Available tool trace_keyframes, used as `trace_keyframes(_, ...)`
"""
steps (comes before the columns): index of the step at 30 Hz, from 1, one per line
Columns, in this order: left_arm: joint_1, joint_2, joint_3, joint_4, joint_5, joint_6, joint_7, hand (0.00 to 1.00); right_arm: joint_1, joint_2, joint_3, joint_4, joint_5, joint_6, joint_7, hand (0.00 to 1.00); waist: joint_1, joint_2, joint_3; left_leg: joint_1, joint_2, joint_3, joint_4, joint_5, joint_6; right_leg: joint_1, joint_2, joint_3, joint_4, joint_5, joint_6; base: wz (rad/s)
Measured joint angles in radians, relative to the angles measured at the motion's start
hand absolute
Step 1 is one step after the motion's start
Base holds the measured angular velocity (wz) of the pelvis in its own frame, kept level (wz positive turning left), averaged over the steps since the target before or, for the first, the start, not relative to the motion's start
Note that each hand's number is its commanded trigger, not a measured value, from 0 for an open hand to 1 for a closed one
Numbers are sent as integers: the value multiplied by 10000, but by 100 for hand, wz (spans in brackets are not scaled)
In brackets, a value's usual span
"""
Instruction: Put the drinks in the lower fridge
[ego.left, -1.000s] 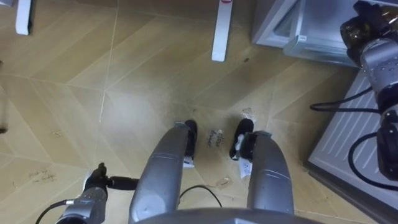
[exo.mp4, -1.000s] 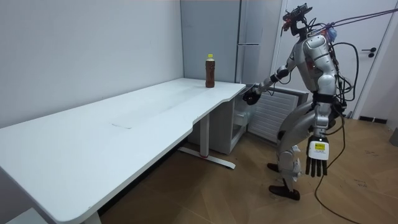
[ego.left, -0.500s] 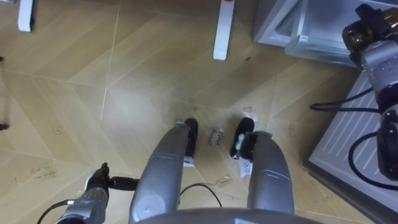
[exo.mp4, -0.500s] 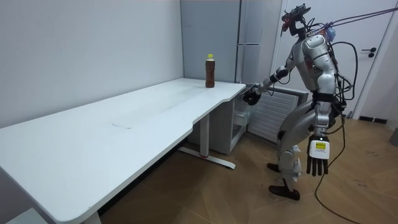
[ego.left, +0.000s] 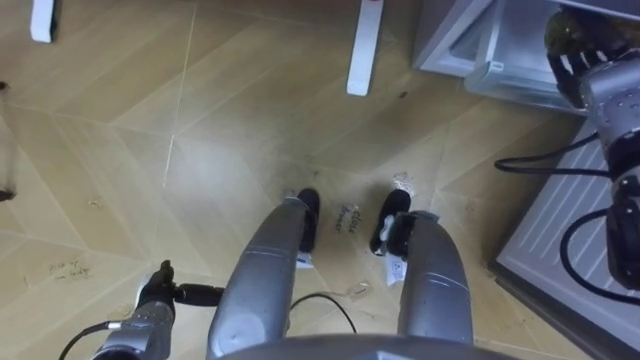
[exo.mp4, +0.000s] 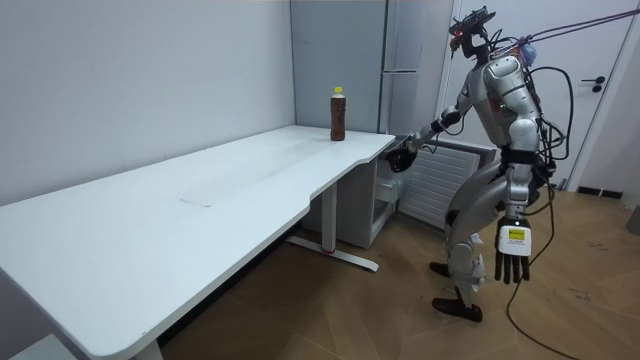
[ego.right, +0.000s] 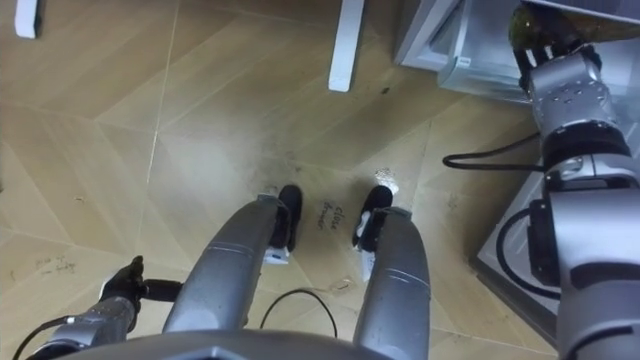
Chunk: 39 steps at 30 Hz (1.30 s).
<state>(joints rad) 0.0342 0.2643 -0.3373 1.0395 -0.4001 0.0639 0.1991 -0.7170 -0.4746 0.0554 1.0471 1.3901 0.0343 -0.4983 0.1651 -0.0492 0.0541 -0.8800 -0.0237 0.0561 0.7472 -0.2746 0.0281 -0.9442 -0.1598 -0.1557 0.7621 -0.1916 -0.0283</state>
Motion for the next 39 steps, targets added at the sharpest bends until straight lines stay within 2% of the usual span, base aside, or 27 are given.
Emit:
trace_keyframes(3,17,0,-1,3,0,4,108,0,-1,-16,-4,-35,30,-23,-13,0,-43,-1,0,-2,-35,-23,3,11,17,6,-29,-3,10,-8,13,0)
trace_keyframes(6,17,0,-2,-1,-1,1,127,0,-29,-101,-7,-270,28,-250,143,0,-114,-2,-1,3,-49,-22,21,19,32,28,-55,-5,12,-5,18,0)
trace_keyframes(25,92,4,-5,1,0,-29,136,0,261,-114,51,-276,-177,-239,424,0,-83,-1,-1,385,-47,0,-15,26,67,386,-49,7,-15,5,62,0)
trace_keyframes(30,94,4,-6,8,-1,-29,30,0,382,-105,203,90,-161,-231,887,0,-11,-1,0,691,-42,-33,-35,14,63,705,-61,-46,-22,-28,47,0)
trace_keyframes(33,124,22,-10,14,-3,-16,-219,0,419,-100,410,623,-200,-183,1387,0,39,0,0,998,51,-51,-109,-9,44,1085,-74,-273,-223,-44,9,-4)
trace_keyframes(39,221,73,26,26,20,48,-657,0,890,-68,418,862,-185,-99,2185,0,103,-1,1,1531,187,-143,-472,32,0,1788,190,-352,-880,160,87,-3)
